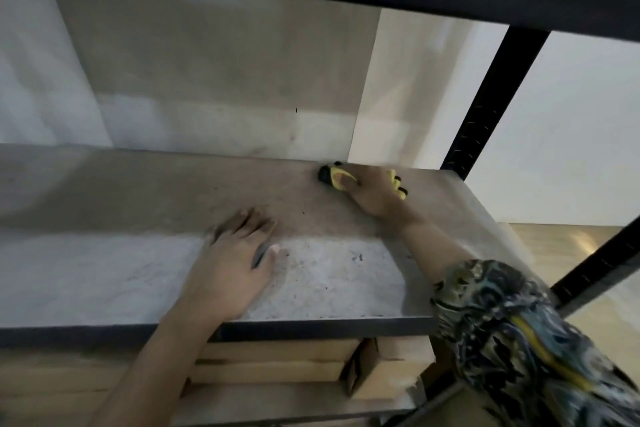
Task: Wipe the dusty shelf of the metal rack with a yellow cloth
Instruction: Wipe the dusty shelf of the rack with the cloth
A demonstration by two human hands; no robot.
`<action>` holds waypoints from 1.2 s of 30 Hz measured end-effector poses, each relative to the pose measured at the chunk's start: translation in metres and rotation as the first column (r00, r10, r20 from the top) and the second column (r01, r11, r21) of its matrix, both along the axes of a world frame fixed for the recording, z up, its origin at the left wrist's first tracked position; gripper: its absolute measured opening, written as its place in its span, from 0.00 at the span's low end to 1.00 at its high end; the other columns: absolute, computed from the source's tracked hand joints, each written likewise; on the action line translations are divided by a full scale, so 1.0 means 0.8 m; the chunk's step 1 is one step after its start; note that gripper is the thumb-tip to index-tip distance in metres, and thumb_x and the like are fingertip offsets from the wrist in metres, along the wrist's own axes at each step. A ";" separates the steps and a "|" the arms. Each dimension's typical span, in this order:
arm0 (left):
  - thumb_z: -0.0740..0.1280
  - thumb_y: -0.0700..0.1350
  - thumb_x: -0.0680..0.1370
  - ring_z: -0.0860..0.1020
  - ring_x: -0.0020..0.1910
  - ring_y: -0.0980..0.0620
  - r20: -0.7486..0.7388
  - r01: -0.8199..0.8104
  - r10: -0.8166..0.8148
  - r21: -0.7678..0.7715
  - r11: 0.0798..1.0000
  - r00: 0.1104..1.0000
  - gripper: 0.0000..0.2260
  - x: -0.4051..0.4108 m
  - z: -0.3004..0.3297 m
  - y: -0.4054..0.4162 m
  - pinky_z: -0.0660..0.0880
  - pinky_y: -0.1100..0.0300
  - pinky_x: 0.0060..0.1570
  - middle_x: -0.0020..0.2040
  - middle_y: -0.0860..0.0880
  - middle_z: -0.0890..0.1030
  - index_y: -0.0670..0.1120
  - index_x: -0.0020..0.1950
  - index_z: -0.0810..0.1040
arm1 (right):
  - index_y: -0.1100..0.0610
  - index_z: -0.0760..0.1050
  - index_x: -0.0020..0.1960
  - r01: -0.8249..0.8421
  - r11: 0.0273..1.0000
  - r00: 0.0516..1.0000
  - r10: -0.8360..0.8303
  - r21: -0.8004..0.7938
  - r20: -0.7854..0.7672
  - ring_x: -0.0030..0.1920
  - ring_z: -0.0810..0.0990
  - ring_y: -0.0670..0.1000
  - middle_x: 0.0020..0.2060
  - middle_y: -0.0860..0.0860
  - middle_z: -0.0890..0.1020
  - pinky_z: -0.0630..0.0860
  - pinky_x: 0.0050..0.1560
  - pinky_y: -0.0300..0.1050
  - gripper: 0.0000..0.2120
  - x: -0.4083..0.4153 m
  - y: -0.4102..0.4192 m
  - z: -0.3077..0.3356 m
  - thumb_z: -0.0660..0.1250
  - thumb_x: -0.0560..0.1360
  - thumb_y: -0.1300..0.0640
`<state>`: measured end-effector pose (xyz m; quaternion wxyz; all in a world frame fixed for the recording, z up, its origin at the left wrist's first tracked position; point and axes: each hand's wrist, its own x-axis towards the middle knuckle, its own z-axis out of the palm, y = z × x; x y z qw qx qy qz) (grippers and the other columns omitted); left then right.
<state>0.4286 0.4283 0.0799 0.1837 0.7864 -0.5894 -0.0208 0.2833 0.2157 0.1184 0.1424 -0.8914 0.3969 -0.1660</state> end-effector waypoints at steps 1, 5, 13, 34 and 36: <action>0.38 0.65 0.71 0.48 0.75 0.57 0.000 0.004 -0.004 0.002 1.000 1.000 0.34 0.000 -0.001 0.000 0.48 0.55 0.73 0.76 0.55 0.55 0.54 0.74 0.57 | 0.52 0.74 0.63 -0.059 0.998 0.998 0.059 0.007 0.003 0.60 0.75 0.57 0.59 0.56 0.80 0.64 0.52 0.42 0.16 -0.005 0.015 0.001 0.57 0.79 0.49; 0.41 0.63 0.73 0.49 0.75 0.58 0.004 0.014 -0.014 -0.002 1.000 1.000 0.32 -0.001 0.001 0.001 0.48 0.56 0.72 0.76 0.55 0.55 0.54 0.74 0.58 | 0.51 0.75 0.63 -0.256 0.963 0.966 0.259 0.084 -0.016 0.59 0.77 0.50 0.59 0.52 0.80 0.70 0.59 0.43 0.17 -0.038 0.082 -0.004 0.58 0.78 0.47; 0.44 0.60 0.75 0.51 0.76 0.55 0.028 0.018 -0.019 0.014 1.000 0.999 0.28 -0.008 0.008 0.005 0.50 0.55 0.72 0.76 0.53 0.56 0.53 0.74 0.60 | 0.46 0.75 0.62 -0.453 0.887 0.891 0.448 0.088 0.070 0.66 0.72 0.43 0.60 0.48 0.80 0.71 0.63 0.48 0.20 -0.103 0.187 -0.014 0.54 0.77 0.40; 0.48 0.58 0.80 0.45 0.76 0.57 -0.020 0.143 -0.141 0.088 0.986 0.990 0.24 -0.073 0.010 -0.033 0.46 0.48 0.74 0.77 0.55 0.49 0.55 0.76 0.53 | 0.63 0.71 0.41 0.723 0.688 0.580 -0.658 0.069 0.480 0.40 0.74 0.60 0.35 0.57 0.75 0.71 0.51 0.52 0.19 -0.190 -0.018 0.038 0.52 0.78 0.50; 0.48 0.59 0.79 0.45 0.75 0.58 -0.029 0.138 -0.136 0.079 0.987 0.990 0.24 -0.072 0.009 -0.032 0.46 0.49 0.74 0.77 0.56 0.49 0.56 0.75 0.52 | 0.60 0.71 0.40 0.732 0.680 0.622 -0.693 0.042 0.364 0.42 0.74 0.61 0.37 0.59 0.77 0.70 0.56 0.55 0.16 -0.184 -0.042 0.017 0.52 0.77 0.51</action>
